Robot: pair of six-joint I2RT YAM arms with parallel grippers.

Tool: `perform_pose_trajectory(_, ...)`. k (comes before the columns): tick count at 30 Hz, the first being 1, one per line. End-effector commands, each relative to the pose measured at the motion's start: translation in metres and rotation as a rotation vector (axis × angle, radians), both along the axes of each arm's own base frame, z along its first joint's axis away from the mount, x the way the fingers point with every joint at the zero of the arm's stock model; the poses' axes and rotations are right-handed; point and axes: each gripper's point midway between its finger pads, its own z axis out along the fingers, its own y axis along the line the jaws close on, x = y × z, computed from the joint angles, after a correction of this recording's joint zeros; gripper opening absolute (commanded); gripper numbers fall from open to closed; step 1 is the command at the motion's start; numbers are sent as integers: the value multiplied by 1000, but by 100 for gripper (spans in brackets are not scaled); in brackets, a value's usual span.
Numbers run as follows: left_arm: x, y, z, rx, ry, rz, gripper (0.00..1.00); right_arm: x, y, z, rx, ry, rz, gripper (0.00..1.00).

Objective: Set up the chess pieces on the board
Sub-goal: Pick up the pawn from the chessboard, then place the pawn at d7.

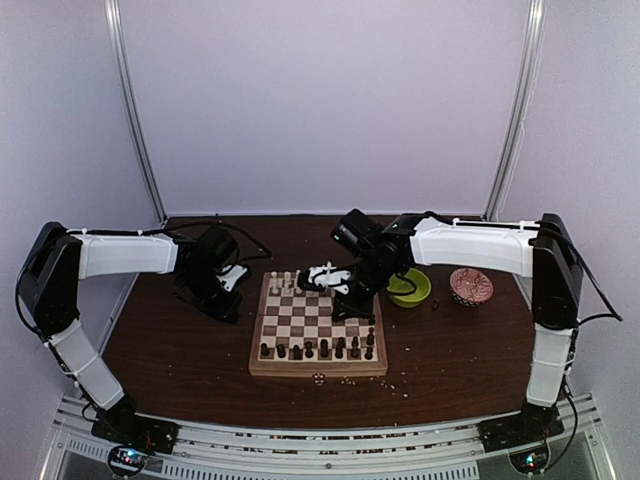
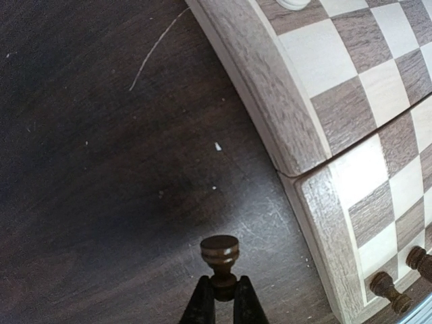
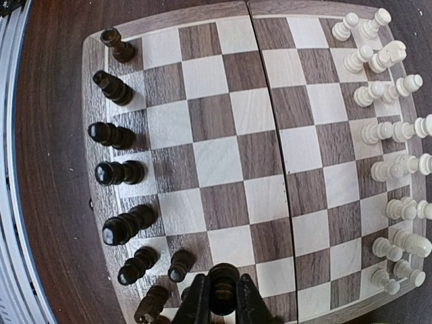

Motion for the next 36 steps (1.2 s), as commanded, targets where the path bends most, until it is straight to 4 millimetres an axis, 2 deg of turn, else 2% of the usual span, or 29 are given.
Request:
perform_pose_trajectory(1, 6, -4, 11, -41, -42, -8, 8, -1, -9, -10, -12, -6, 3, 14)
perform_pose_trajectory(9, 5, -4, 11, -42, -42, -10, 8, -8, 11, -15, 7, 54, 39, 13)
perform_pose_trajectory(14, 5, -5, 12, -45, -43, -13, 8, -16, 20, -25, -19, 75, 70, 13)
perform_pose_trajectory(21, 5, -5, 13, -49, -43, -14, 8, -26, 20, -39, -52, 102, 101, 13)
perform_pose_trajectory(27, 5, -5, 11, -47, -39, -15, 8, -29, 21, -43, -50, 117, 113, 14)
perform_pose_trajectory(36, 4, -6, 12, -48, -40, -17, 8, -27, 23, -50, -58, 118, 105, 14)
